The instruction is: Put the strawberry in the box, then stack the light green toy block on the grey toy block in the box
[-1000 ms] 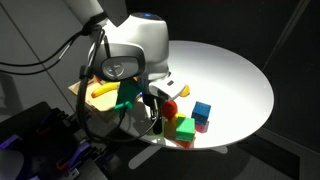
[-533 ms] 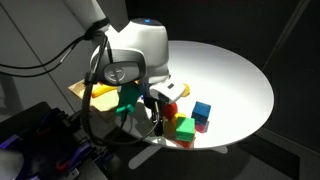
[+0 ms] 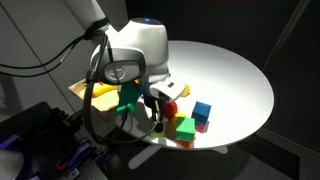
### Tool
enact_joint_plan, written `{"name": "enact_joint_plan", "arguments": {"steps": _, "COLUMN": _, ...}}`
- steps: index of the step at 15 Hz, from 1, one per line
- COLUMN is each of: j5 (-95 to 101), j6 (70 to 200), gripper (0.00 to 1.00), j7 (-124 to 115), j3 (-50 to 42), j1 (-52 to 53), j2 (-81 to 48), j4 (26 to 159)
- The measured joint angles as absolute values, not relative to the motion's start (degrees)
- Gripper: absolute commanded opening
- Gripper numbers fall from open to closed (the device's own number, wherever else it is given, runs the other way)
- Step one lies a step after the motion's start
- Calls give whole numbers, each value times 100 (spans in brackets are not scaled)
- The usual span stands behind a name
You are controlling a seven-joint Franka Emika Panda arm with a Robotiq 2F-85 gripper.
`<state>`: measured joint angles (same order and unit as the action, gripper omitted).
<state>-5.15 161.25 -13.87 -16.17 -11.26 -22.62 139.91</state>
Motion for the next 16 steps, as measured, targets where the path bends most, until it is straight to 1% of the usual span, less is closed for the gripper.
{"name": "enact_joint_plan", "arguments": {"steps": 9, "j5": -163, "j6": 16067, "gripper": 29, "j7": -1385, "j3": -1762, "j1": -726, "j2": -2067, "j4": 14001}}
{"name": "enact_joint_plan", "arguments": {"steps": 16, "j5": 171, "j6": 15548, "gripper": 29, "j7": -1318, "j3": -1717, "j1": -555, "j2": -1519, "j4": 14010}}
